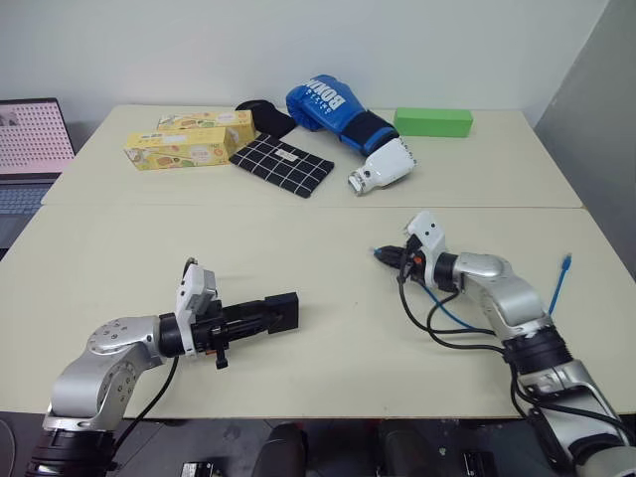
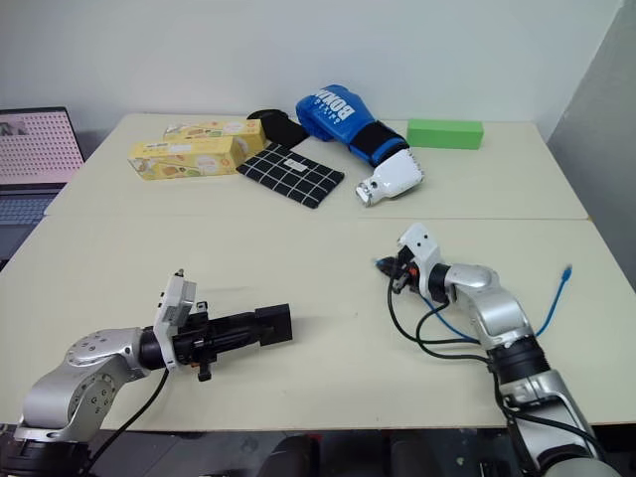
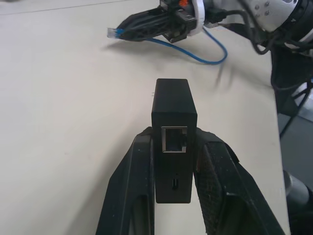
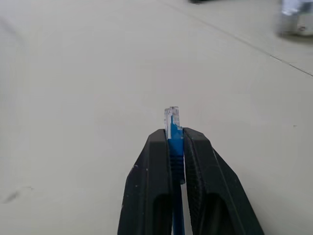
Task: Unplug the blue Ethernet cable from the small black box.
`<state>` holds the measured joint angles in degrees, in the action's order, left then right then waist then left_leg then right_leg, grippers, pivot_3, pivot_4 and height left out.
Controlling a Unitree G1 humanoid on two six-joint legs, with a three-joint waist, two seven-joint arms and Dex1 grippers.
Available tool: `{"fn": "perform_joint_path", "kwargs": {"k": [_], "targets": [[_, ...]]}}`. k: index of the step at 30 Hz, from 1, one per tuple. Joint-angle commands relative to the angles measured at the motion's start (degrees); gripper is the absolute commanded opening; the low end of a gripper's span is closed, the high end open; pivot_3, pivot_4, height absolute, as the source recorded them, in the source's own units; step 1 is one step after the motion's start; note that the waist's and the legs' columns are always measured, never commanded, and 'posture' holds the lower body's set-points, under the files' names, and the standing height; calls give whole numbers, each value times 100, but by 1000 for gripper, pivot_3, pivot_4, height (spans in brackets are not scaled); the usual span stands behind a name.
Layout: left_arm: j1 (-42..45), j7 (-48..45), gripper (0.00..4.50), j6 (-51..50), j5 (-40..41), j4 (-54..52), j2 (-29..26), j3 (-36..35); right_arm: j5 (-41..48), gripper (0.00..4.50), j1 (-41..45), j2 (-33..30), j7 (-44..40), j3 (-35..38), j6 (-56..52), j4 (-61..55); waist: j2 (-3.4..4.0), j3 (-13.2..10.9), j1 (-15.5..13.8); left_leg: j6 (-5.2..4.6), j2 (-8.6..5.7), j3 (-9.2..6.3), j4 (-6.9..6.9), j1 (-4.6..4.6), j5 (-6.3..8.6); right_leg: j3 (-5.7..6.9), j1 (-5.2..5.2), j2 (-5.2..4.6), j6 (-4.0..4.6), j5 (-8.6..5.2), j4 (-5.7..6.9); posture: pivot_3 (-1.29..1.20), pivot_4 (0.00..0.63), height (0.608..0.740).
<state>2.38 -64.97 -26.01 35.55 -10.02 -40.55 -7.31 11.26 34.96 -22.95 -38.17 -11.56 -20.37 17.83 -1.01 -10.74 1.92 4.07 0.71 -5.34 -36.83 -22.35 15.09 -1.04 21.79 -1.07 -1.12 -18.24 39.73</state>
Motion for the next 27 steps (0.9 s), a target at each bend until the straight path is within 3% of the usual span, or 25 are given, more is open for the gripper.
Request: {"fn": "perform_joint_path", "kwargs": {"k": [1, 10, 14, 20, 27], "targets": [[-15, 365, 775, -130, 21, -344, 68, -77, -103, 989, 126, 164, 87, 170, 192, 146, 0, 0, -2, 0, 2, -2, -2, -8, 0, 1, 6, -1, 0, 0, 0, 0, 150, 740], [65, 1626, 775, -163, -345, -324, 401, -233, 105, 3078, -57, -501, -953, 282, 94, -942, 4, -2, -10, 0, 1, -3, -11, -23, 0, 2, 22, -3, 0, 0, 15, 0, 150, 740], [359, 2376, 775, 282, -709, 1, 791, -404, 663, 4084, -216, -774, -1573, 450, -138, -1830, 3, -2, -23, 0, -1, -8, -12, -25, 0, 6, 22, -3, 0, 0, 15, 0, 150, 740], [884, 3346, 775, 2273, -1812, 1281, 1330, -590, 705, 4084, -185, -569, -1659, -96, -448, -2902, 2, 1, 7, 1, -2, -4, -12, -20, -1, 4, 24, -1, 1, 1, 19, 0, 150, 740], [1482, 3770, 775, 3312, -2019, 2890, 1704, -785, 192, 4084, 131, -236, -1389, -685, -589, -3015, -7, 6, -23, 3, -10, -8, -16, -28, -2, 10, 29, -6, 0, 1, 22, 0, 150, 740]]}}
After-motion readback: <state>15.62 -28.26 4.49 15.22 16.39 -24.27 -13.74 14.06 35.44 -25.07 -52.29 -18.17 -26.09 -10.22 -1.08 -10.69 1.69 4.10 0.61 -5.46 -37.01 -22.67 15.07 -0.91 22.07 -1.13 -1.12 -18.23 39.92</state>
